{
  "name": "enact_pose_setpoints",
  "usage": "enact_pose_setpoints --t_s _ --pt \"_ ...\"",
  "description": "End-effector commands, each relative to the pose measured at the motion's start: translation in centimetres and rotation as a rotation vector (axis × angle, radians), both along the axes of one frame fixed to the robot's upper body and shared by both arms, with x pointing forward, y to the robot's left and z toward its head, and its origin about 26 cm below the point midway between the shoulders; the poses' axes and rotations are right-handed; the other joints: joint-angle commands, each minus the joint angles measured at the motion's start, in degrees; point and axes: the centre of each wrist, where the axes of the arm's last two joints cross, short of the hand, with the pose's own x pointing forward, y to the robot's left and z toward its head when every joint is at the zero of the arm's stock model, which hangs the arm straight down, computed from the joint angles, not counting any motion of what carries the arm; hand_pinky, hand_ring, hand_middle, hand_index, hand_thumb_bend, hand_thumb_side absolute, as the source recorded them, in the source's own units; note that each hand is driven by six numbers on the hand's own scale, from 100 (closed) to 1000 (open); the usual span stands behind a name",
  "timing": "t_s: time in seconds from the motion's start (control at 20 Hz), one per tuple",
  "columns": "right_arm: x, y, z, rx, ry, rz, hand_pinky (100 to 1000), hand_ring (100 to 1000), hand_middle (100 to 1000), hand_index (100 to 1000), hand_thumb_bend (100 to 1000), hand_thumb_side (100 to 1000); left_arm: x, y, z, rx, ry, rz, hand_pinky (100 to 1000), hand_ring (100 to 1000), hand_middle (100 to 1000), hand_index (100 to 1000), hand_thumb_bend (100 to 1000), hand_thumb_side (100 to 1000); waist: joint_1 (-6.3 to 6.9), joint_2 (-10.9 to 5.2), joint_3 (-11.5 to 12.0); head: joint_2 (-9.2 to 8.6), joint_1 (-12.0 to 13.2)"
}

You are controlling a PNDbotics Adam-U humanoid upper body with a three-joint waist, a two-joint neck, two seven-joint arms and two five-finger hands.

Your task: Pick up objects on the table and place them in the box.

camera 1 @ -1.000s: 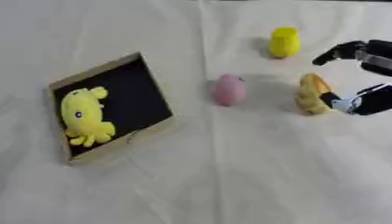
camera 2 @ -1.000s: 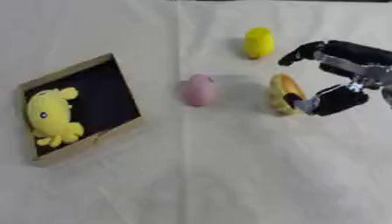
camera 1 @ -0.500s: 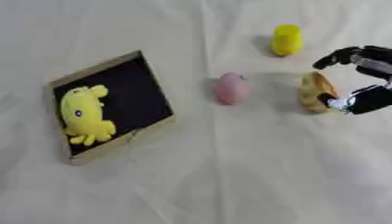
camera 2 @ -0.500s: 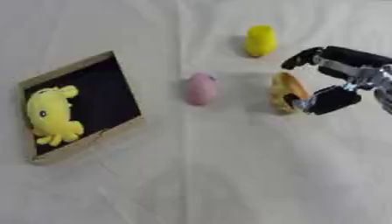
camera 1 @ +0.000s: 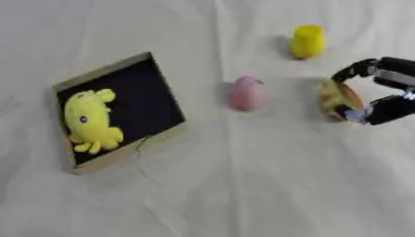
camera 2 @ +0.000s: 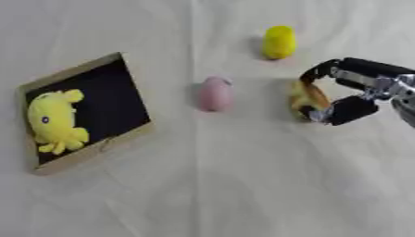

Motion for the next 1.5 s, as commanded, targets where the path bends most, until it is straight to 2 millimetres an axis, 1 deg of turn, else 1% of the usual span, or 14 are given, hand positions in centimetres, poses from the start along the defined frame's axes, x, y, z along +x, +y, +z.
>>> enact_pose_setpoints --t_s 0.05,0.1,0.2,0.3,0.4,0.6,0.65,0.7,0.75,0.8,0.9,1.05,1.2,1.5 --pt "0.3 -0.7 0.4 -0.045 0.002 -0.019 932 916 797 881 367 290 -0.2 0.0 0.9 0.022 -0.025 -0.005 735 615 587 780 100 588 -0.45 -0.12 0.05 -0.47 0.15" --pt "0.4 -0.9 0.2 -0.053 0.004 -0.024 928 914 804 883 425 221 -0.2 0.0 0.9 0.022 -0.025 -0.005 735 614 587 780 100 588 -0.43 -0.08 0.07 -0.47 0.16" --pt "0.7 -1.1 -0.1 -0.069 0.01 -0.028 927 912 809 882 422 157 -0.2 0.0 0.8 0.021 -0.025 -0.004 736 614 587 780 100 588 -0.4 -0.01 0.12 -0.48 0.17" --pt "0.9 -1.2 -0.3 -0.082 0.017 -0.029 923 901 806 879 416 121 -0.2 0.0 0.8 0.02 -0.025 -0.005 736 614 587 780 100 588 -0.38 0.06 0.14 -0.5 0.19" --pt "1.1 -1.2 -0.5 -0.086 0.019 -0.029 917 874 805 878 429 207 -0.2 0.0 0.9 0.02 -0.025 -0.006 736 614 587 780 100 588 -0.36 0.12 0.13 -0.49 0.23" --pt "1.3 -1.1 -0.6 -0.079 -0.031 -0.036 885 809 751 845 441 258 -0.1 -0.1 0.9 0.02 -0.025 -0.007 736 614 587 780 100 588 -0.33 0.21 0.17 -0.43 0.33" --pt "1.4 -1.1 -0.7 -0.069 -0.049 -0.038 881 802 744 840 437 251 -0.1 -0.1 0.9 0.02 -0.026 -0.007 736 614 587 780 100 588 -0.32 0.22 0.18 -0.43 0.36" --pt "1.4 -1.1 -0.7 -0.053 -0.068 -0.041 870 782 721 823 364 247 -0.1 -0.1 0.9 0.019 -0.025 -0.007 736 614 587 780 100 588 -0.31 0.21 0.18 -0.41 0.41" --pt "1.4 -1.1 -0.7 -0.038 -0.089 -0.045 865 774 711 816 329 248 -0.1 -0.1 0.9 0.019 -0.025 -0.007 736 614 587 780 100 588 -0.32 0.2 0.17 -0.36 0.44" --pt "1.4 -1.0 -0.6 -0.023 -0.108 -0.046 862 766 701 809 268 242 -0.1 -0.1 0.9 0.02 -0.025 -0.007 736 615 587 780 100 588 -0.33 0.16 0.14 -0.31 0.48" --pt "1.2 -0.9 -0.4 -0.002 -0.136 -0.039 864 771 707 812 216 240 -0.1 -0.1 0.9 0.02 -0.024 -0.007 736 615 588 780 100 588 -0.37 0.07 0.05 -0.21 0.57" --pt "0.7 -0.7 0.1 0.012 -0.145 -0.023 866 776 714 817 175 247 -0.2 -0.1 0.8 0.022 -0.023 -0.007 737 615 588 780 100 588 -0.44 -0.1 -0.09 -0.14 0.66" --pt "-0.1 -0.3 1.1 0.008 -0.12 0.008 864 779 720 819 108 258 -0.2 0.0 0.8 0.024 -0.022 -0.006 737 616 588 780 100 588 -0.5 -0.29 -0.16 -0.06 0.73" --pt "-2.0 1.5 4.6 0.009 -0.198 0.064 859 765 703 805 100 234 -0.2 0.0 0.9 0.028 -0.024 -0.006 738 617 589 780 100 587 -0.7 -0.78 -0.32 -0.04 0.68"
